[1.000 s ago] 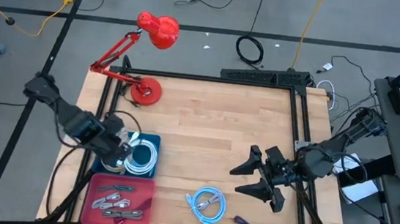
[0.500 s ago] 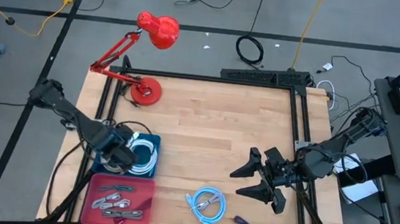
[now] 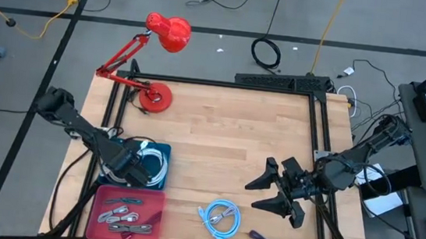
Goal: Pick & Place USB Port
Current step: Put the brown HDMI cable into the blue bin
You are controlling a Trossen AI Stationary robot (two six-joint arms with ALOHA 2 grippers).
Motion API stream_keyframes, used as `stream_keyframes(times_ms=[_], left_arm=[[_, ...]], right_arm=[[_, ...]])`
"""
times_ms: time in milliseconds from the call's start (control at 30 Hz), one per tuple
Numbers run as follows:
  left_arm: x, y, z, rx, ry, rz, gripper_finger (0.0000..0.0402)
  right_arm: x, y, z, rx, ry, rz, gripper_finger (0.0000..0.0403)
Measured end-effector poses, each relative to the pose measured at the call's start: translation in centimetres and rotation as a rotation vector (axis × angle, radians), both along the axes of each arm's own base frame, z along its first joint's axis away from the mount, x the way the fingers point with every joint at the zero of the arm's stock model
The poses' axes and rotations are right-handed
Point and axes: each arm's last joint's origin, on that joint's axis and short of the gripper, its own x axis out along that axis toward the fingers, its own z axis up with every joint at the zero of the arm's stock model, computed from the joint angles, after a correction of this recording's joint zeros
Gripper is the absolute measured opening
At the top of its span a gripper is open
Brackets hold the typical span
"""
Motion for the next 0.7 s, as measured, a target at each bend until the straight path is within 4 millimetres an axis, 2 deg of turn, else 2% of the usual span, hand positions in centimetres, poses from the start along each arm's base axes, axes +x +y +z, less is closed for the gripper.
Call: stream_keyframes(times_ms=[300,700], left_arm=[[0.9,0.9,-0.2,0.011,-0.056,-0.008,0.0005],[3.1,1.8,-0.6,-0.019,-0.229,-0.015,0.0074]], right_arm=[[0.2,-0.3,0.0,-0.001,-0.001,-0.018,0.0242],[0.3,-0.4,0.0,0.000,0.000,-0.022,0.0242]])
